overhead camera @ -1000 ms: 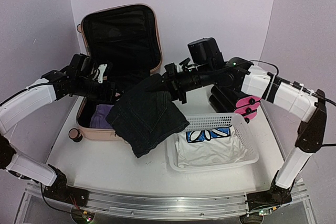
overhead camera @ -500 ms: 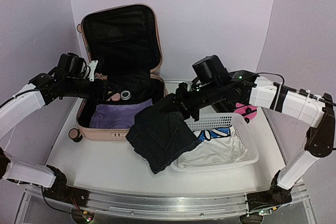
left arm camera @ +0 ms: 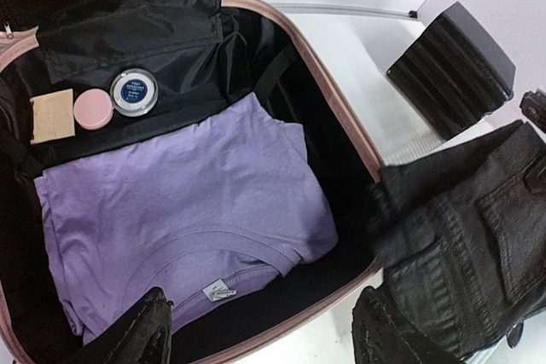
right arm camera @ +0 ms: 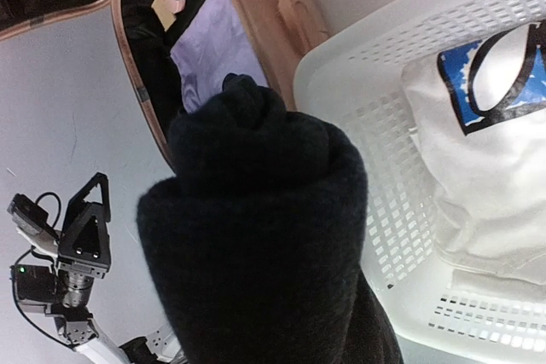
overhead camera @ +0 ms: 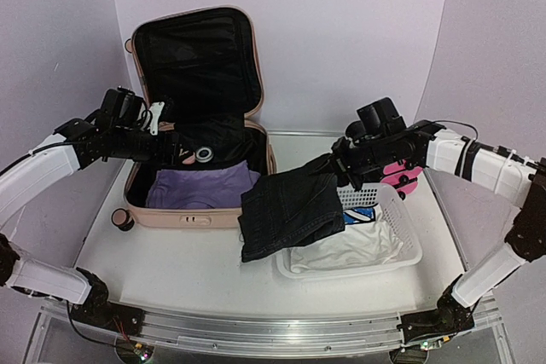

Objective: Open, take out, and arrange the luggage

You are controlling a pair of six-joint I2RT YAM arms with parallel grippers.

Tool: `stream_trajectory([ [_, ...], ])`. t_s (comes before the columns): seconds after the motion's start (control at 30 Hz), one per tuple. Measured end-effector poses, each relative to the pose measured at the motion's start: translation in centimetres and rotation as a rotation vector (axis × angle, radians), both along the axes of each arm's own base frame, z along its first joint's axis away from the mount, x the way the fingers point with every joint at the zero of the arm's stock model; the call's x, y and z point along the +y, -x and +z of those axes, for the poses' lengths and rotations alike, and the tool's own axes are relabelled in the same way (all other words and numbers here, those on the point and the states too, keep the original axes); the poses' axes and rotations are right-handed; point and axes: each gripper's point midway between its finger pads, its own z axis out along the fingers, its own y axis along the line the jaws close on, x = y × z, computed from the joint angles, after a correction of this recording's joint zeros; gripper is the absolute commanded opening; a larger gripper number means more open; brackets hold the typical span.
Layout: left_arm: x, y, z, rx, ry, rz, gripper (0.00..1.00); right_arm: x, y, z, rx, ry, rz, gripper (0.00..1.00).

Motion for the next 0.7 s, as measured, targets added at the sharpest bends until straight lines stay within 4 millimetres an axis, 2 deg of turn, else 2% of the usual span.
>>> stream_trajectory([
  [0.1,-0.1,-0.3,-0.8,0.019,-0.010,0.000,0.73,-2.5,-1.0,-1.0,0.045,-0.002,-0.041,0.00],
  [0.2,-0.2,-0.4,-1.2,0.030,-0.016,0.000,0.73,-4.0,-1.4,-2.3,0.079,-0.004,-0.052,0.00],
  [0.43,-0.4,-0.6,-1.7,0.043,-0.021,-0.003,0.73,-6.1,-1.2,-4.3,0.130,-0.030,-0.028,0.00],
  [0.6,-0.8,-0.8,-2.8,0.077,-0.028,-0.015,0.73,-8.0,-1.4,-5.7,0.146,-0.058,0.011,0.00],
  [0.7,-1.1,-1.0,-3.6,0.101,-0.033,-0.023,0.73,-8.9,-1.4,-7.7,0.170,-0.052,0.066,0.00],
])
